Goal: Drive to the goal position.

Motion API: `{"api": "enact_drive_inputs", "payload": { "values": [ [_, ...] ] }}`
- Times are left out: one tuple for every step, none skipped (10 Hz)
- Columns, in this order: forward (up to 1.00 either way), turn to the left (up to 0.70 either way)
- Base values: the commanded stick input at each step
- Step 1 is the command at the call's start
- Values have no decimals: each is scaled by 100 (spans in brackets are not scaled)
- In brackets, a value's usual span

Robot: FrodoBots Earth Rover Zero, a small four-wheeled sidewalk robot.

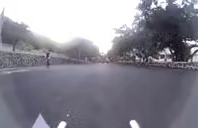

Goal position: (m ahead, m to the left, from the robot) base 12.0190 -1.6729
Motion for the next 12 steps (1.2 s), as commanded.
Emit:
{"api": "enact_drive_inputs", "payload": {
  "values": [
    [70,0],
    [70,0],
    [70,0],
    [70,0],
    [70,0],
    [70,0],
    [70,0],
    [70,0],
    [70,0],
    [70,0],
    [70,0],
    [70,0]
  ]
}}
